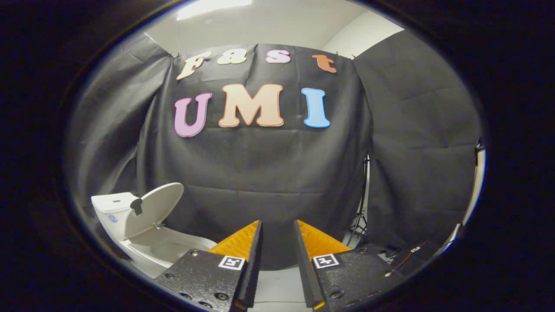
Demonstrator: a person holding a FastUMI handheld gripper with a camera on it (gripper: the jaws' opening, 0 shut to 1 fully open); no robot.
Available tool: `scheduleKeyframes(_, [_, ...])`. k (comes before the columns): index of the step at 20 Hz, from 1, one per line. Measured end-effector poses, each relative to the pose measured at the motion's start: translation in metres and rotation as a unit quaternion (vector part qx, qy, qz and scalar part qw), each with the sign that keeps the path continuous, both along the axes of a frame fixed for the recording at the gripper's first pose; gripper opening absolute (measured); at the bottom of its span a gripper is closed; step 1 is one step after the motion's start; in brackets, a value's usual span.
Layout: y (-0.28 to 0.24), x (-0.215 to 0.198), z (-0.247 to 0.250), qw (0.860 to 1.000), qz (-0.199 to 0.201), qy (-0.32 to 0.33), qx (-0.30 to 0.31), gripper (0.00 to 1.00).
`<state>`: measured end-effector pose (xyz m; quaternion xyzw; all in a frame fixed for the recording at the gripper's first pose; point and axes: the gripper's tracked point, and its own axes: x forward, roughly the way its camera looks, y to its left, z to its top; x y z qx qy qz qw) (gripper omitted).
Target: Open the toilet lid.
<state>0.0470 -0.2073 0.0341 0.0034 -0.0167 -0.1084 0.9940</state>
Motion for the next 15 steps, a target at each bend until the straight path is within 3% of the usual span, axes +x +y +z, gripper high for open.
scheduleKeyframes(5, [-0.028,-0.003,0.006,0.999,-0.030,-0.014,0.004,0.41])
scheduleKeyframes(8, [-0.042,-0.002,-0.006,0.999,-0.045,0.018,0.001,0.41])
scheduleKeyframes(12, [-0.031,-0.002,-0.019,0.999,0.010,0.048,-0.011,0.41])
scheduleKeyframes(15, [-0.039,-0.006,-0.030,0.997,-0.001,0.074,-0.003,0.40])
